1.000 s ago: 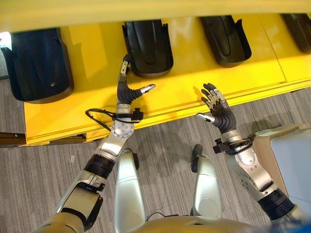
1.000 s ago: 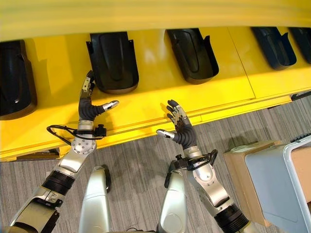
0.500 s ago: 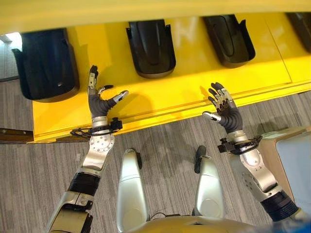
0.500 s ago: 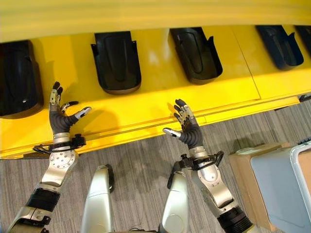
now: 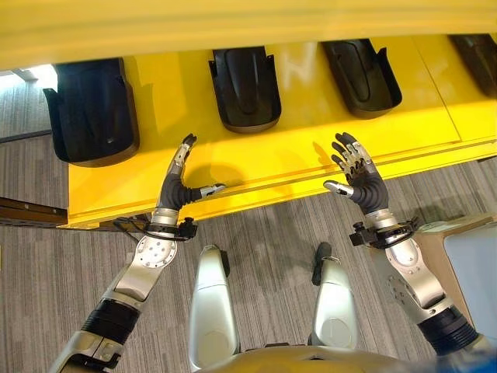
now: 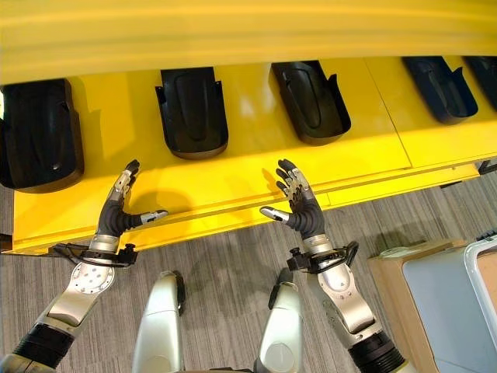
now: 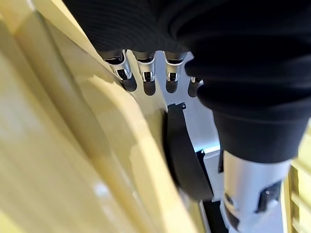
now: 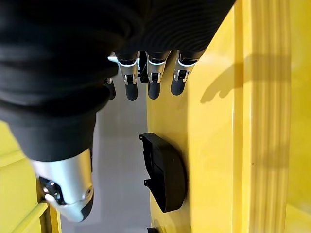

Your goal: Move parts from the plastic box to the shelf.

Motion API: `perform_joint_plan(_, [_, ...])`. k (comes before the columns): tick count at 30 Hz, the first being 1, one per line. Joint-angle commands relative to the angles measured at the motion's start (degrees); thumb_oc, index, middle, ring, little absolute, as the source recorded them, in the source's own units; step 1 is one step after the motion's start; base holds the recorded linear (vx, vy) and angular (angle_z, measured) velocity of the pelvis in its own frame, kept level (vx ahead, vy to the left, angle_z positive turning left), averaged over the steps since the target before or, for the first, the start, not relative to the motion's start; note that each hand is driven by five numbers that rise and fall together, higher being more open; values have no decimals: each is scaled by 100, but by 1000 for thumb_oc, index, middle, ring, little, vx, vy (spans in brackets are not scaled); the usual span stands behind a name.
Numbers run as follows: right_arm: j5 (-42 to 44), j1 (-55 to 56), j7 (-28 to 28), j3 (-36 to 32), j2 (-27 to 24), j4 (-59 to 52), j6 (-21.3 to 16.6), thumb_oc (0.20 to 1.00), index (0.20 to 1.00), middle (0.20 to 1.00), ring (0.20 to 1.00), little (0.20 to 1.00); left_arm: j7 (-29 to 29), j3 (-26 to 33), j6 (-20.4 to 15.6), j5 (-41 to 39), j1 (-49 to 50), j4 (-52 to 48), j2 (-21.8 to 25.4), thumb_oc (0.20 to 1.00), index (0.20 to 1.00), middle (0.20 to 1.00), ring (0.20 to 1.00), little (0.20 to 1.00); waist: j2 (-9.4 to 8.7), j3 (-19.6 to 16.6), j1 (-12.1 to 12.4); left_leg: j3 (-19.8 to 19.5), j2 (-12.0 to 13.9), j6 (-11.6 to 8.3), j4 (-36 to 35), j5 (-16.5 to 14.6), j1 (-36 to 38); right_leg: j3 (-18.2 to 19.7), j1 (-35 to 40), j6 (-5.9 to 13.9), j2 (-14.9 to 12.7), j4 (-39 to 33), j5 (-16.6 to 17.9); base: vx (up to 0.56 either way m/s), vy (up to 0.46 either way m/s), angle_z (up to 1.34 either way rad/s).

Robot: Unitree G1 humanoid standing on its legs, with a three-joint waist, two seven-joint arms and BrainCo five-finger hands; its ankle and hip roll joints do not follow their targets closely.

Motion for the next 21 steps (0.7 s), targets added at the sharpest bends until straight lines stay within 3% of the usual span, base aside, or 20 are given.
perform_joint_plan(1, [-217,-97,74,-371,-198,-404,-286,1000,1000,1000,1000,1000,-171,22,12,545,611,-290,187,1000,1000,1000,1000,1000,10,11,88,-52,-179,200,-594,303,391,49,-121,-254,67,1058,-628,0,0,0])
perform_joint_plan(12, [-359,-27,120,-558,-273,-406,-283,1000,1000,1000,1000,1000,107,777,190,1833,1452,-87,487,1000,1000,1000,1000,1000,79,54,192,-47,-185,199,-699,350,463,-1,-40,-235,47,1004,-623,1,2,1])
perform_joint_plan(21, [-312,9,104,-641,-258,-376,-230,1000,1000,1000,1000,1000,132,902,356,1878,1661,289,241,1000,1000,1000,1000,1000,87,77,247,-78,-208,223,-673,348,399,-14,-75,-244,33,1044,-626,0,0,0])
